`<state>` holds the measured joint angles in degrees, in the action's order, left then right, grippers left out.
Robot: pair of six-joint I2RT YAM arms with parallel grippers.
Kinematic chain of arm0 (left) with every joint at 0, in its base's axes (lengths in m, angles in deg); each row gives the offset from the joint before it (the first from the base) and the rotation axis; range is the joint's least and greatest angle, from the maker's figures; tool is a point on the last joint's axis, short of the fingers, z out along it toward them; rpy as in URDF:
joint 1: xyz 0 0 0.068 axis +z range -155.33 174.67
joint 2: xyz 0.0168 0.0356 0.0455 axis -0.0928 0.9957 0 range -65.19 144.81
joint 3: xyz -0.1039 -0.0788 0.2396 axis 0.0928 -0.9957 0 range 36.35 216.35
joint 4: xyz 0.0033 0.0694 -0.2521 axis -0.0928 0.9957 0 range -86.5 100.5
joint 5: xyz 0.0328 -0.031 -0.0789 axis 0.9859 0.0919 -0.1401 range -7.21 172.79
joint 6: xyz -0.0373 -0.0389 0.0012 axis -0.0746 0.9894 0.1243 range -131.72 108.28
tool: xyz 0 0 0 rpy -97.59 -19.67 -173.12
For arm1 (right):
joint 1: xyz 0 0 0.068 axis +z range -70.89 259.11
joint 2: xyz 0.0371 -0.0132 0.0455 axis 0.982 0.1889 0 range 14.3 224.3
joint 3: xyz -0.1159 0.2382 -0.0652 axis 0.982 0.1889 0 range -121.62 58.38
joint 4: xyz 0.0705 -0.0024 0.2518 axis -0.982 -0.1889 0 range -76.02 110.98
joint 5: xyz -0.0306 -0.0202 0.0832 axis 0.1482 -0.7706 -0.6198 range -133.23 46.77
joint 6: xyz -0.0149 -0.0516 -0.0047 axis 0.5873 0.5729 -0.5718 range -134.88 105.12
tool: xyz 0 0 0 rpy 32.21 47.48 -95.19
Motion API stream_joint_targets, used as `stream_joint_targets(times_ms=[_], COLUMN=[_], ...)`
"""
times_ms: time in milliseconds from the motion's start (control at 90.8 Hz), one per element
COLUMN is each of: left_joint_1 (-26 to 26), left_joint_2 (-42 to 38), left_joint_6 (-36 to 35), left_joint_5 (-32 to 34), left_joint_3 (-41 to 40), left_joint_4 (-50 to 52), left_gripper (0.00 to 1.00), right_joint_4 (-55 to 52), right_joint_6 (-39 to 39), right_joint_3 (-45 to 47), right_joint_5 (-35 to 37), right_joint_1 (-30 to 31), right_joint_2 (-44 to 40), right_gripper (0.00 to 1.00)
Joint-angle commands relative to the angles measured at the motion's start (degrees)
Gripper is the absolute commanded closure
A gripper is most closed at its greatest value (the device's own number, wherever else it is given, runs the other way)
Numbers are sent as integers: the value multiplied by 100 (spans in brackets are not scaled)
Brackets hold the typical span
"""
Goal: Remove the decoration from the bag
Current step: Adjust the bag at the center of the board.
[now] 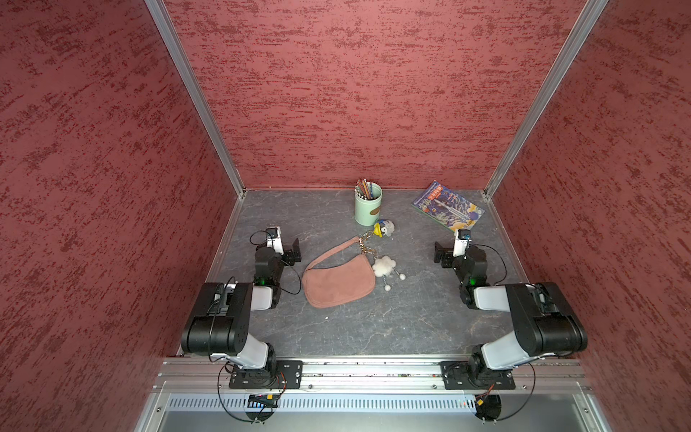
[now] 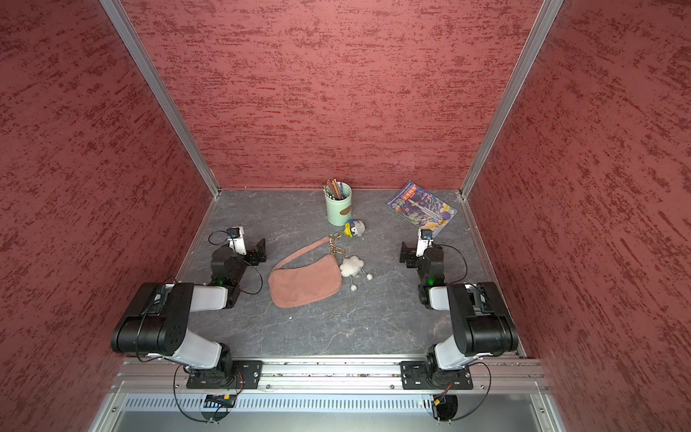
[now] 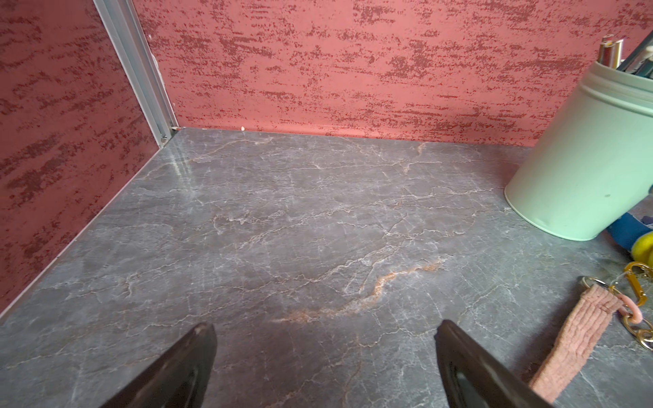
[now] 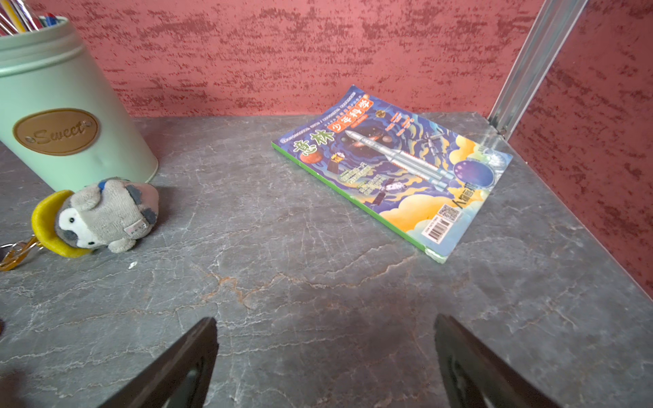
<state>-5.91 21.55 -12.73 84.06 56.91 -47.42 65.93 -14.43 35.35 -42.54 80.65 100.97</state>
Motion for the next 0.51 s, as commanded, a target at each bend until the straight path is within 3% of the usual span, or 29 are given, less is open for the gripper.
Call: stream_joint_targets(times_ms=[0, 242, 331, 375, 430, 496], left_joint_1=[-198, -1325, -1316, -1206, -899, -161], left_joint_2=[-345, -1267, -1714, -1914, -2147, -2313], left_joint_6=[-217, -522, 250, 1034, 2294, 2864], left_joint_5=[536, 2233, 2626, 2756, 2375, 690], left_joint_3=[71, 743, 1115, 1372, 1759, 1933], left_joint_4=[212, 2159, 3348, 4172, 5317, 5950], left_gripper=[0, 0, 0, 0, 0, 0], right_joint_4=[-1413, -5300, -6056, -6282, -6188, -6258], right_joint_6=[-86, -1722, -2494, -2737, -2858, -3346], right_joint_3=[-799, -2537, -2990, -3171, -3201, -3225], right_joint_5=[364, 662, 194, -535, -1578, -1947], right_joint_1=[-5, 29, 8, -65, -85, 28], right_joint_2=[-570, -1185, -1244, -1218, -1157, -1029], right_gripper=[2, 2, 2, 2, 2, 10])
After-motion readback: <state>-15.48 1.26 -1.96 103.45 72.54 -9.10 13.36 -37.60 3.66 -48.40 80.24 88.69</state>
